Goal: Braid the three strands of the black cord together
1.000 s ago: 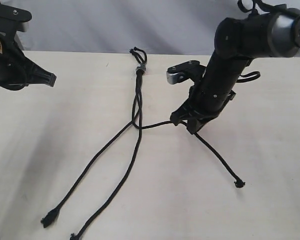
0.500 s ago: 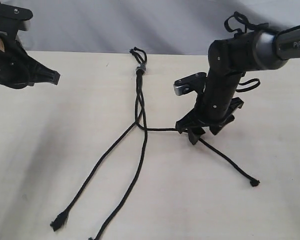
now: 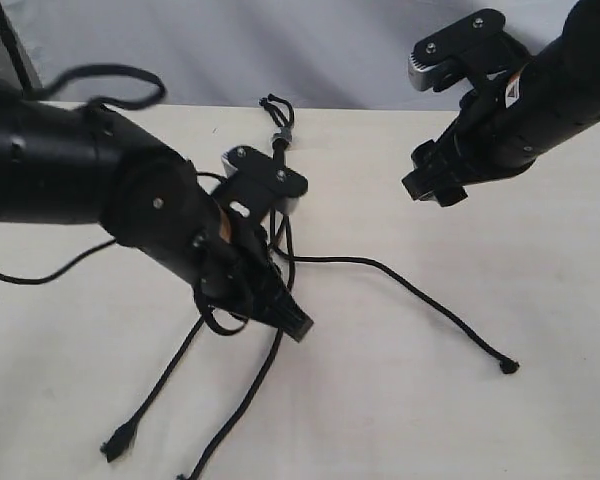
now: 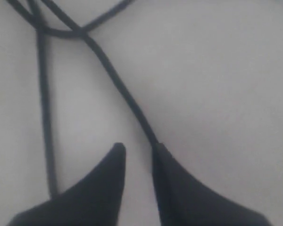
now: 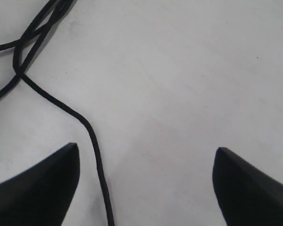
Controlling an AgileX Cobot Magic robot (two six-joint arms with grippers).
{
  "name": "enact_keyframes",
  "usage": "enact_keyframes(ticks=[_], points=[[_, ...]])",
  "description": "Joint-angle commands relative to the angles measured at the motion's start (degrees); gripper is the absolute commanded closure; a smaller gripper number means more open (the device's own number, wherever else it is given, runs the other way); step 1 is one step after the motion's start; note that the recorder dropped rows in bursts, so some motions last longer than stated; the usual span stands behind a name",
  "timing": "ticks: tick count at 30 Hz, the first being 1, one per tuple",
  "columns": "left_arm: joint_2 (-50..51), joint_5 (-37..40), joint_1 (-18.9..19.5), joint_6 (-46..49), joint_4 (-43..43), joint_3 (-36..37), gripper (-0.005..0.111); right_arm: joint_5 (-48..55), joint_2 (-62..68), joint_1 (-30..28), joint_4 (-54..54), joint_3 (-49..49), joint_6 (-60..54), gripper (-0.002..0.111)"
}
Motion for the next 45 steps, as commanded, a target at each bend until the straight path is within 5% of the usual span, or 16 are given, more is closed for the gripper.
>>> enact_keyframes(ticks=[1,7,14,26,31,38,45], points=[[4.35,-2.7,-2.89,-1.73,-0.85,0.29,0.056,-3.63,-1.09,-0.22,-1.9,1.01,0.23,0.035],[9.47,-4.63,-3.59,-2.53,-0.65,0.29,0.054,-5.4,-1.2,-0.22,-1.74,1.01,0.23,0.035],[11.71,-4.34,-3.59,-2.53,-0.19,0.29,0.106,-5.55,-1.2,-0.22,-1.74,1.01,0.23,0.035],[2.65,6.36,-1.95,-2.53,9.99,-6.26,0.107,-5.53,-1.2,-0.22,-1.74,1.14,0.23,0.035],[1.36,6.53,3.58,-2.42,19.58,-6.31,0.107,-5.53,-1.2,-0.22,-1.74,1.14,0.23,0.035],[7.27,4.22,11.92,-2.07,21.67,-6.31,0.107,-6.15,-1.2,-0.22,-1.52,1.12,0.23,0.035],[15.14,3.22,13.51,-1.96,20.88,-6.31,0.107,-6.61,-1.2,-0.22,-1.41,1.12,0.12,0.035]])
